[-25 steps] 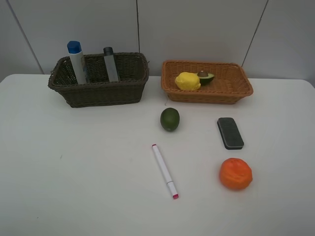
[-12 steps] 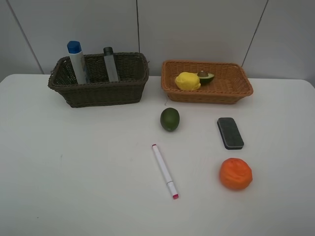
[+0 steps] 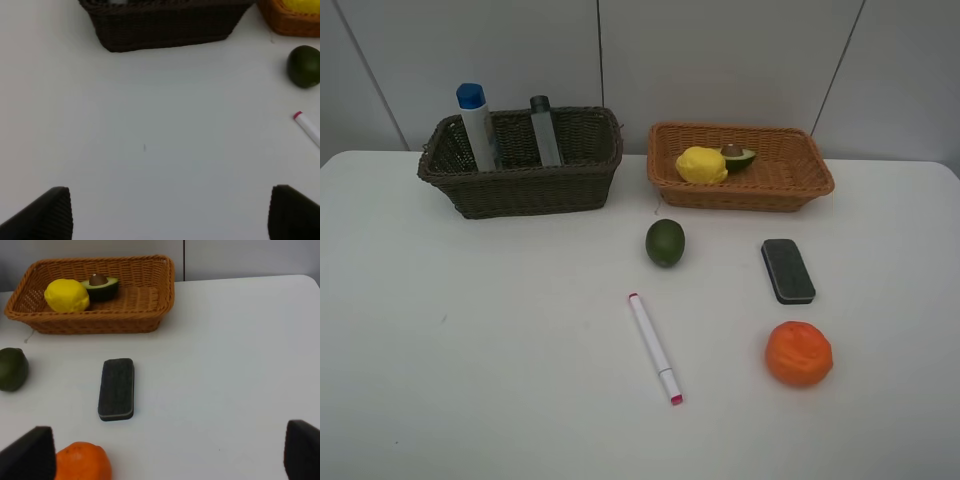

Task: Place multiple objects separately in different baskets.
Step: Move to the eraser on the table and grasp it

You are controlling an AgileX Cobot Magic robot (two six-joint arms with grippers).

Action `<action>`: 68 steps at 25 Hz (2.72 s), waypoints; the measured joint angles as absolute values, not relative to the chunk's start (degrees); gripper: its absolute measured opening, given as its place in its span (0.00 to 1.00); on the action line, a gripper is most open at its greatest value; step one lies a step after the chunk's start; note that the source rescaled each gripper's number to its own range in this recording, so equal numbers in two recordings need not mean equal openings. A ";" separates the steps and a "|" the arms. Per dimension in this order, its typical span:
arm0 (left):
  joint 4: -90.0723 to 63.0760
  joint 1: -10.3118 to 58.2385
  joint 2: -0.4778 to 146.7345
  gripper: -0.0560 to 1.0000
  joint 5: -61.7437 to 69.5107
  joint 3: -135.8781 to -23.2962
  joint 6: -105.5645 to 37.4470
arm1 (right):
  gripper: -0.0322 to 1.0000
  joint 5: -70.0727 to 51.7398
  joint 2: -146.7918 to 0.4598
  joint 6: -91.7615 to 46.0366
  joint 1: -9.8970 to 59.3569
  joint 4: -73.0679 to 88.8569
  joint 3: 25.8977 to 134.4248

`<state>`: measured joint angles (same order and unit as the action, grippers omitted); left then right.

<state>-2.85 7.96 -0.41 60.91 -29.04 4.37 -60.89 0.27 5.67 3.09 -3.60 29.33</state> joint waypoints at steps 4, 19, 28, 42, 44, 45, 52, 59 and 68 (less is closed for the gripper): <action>-2.85 2.27 -0.41 0.99 60.91 -29.04 4.37 | 1.00 -60.89 0.27 5.67 3.09 -4.48 29.33; -2.80 -1.36 -0.41 0.99 60.81 -29.04 4.37 | 1.00 -47.36 -54.87 9.48 3.09 -6.79 40.55; -2.80 -1.36 -0.41 0.99 60.81 -29.04 4.37 | 1.00 -48.50 -88.96 8.77 5.52 -5.33 56.27; -2.80 -1.30 -0.41 0.99 60.81 -29.04 4.37 | 1.00 -47.05 -106.71 4.81 11.73 0.00 64.05; -2.80 -1.30 -0.41 0.99 60.81 -29.04 4.37 | 1.00 -45.50 -107.46 4.76 13.43 0.00 64.17; -2.80 -1.30 -0.41 0.99 60.81 -29.04 4.37 | 1.00 -44.66 -108.10 4.76 13.84 0.00 64.29; -2.80 -1.30 -0.41 0.99 60.81 -29.04 4.37 | 1.00 -39.42 -113.53 4.76 13.77 0.00 64.36; -2.80 -1.30 -0.41 0.99 60.81 -29.04 4.37 | 0.99 -36.48 -116.44 4.76 13.77 -0.46 64.50; -2.80 -1.30 -0.41 0.99 60.81 -29.04 4.37 | 0.49 -37.44 -116.66 4.58 13.77 -2.49 64.67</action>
